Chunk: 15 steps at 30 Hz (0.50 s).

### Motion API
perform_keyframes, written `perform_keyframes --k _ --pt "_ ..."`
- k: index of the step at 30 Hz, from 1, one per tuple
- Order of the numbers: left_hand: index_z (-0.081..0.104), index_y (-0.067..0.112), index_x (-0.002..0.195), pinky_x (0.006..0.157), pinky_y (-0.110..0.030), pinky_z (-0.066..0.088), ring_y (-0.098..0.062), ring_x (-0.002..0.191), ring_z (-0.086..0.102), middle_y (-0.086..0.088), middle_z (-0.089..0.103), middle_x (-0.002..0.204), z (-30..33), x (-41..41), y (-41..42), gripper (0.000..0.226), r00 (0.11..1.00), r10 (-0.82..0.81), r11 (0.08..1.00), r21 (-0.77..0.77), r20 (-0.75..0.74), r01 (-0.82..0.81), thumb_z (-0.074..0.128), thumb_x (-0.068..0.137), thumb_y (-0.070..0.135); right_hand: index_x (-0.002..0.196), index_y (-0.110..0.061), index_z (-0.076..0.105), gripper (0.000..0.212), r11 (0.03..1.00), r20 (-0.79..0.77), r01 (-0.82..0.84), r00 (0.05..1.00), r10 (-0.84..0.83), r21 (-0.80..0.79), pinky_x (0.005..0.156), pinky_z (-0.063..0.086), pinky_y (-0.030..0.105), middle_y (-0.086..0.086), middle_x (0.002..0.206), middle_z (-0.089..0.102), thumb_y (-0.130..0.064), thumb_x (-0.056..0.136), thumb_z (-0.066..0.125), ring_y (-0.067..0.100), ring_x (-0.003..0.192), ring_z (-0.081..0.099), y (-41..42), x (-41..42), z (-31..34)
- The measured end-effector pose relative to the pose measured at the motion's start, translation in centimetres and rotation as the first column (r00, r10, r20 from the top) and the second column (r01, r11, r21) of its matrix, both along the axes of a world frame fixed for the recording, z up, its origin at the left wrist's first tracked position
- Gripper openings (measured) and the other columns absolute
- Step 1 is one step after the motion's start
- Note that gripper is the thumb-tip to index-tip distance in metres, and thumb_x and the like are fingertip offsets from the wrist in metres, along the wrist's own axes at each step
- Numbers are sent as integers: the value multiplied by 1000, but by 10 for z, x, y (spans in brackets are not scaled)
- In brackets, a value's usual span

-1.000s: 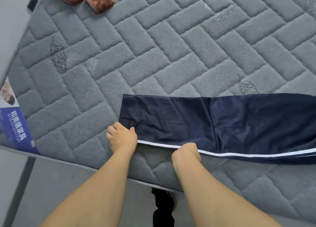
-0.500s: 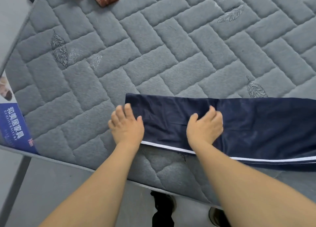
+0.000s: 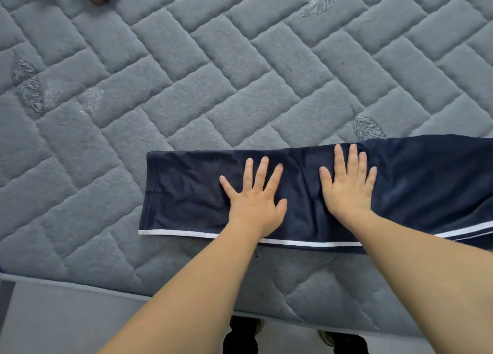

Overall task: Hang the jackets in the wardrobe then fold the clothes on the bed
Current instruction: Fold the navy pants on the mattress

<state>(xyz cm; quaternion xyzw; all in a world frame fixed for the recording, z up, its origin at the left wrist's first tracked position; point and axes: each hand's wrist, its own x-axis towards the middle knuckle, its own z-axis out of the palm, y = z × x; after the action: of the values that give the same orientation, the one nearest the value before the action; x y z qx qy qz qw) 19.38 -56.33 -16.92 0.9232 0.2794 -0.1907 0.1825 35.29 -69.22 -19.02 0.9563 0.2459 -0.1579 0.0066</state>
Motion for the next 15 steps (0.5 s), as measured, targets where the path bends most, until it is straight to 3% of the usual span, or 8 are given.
perform_keyframes --k 4,7,9,12,15 --pt "-21 39 149 99 -80 -10 -26 142 -34 7 -33 156 -5 7 -5 75 995 58 997 61 -86 -53 22 91 60 156 -22 3 67 995 34 92 995 -91 -27 119 -1 51 3 163 -2 -54 98 18 25 149 -1 -37 30 1" --pt "-16 33 152 102 -79 -5 -25 144 -29 5 -30 157 0 25 -19 79 1000 11 995 100 18 -13 25 87 55 156 -20 4 67 993 62 116 992 -114 -32 119 -1 51 3 163 -3 -53 99 18 27 149 -1 -64 53 1" --pt "-17 38 151 102 -79 -4 -23 144 -30 8 -30 157 0 34 -28 78 998 -56 996 77 43 52 22 87 62 155 -20 5 66 992 78 124 990 -121 -29 119 0 51 5 163 -2 -51 99 20 27 149 1 -79 60 -1" --pt "-28 42 145 99 -80 -8 -24 140 -38 9 -36 155 -9 35 -31 81 998 3 995 100 -68 4 9 83 79 156 -20 5 67 981 67 192 979 -193 11 118 2 54 7 163 2 -52 99 23 28 149 3 -96 70 -1" --pt "-28 39 146 98 -79 -9 -28 141 -37 5 -35 155 -8 42 -44 90 997 24 989 148 -77 -13 6 77 86 155 -18 10 65 980 84 192 977 -196 47 118 4 53 7 162 8 -51 100 22 30 148 6 -115 80 -1"
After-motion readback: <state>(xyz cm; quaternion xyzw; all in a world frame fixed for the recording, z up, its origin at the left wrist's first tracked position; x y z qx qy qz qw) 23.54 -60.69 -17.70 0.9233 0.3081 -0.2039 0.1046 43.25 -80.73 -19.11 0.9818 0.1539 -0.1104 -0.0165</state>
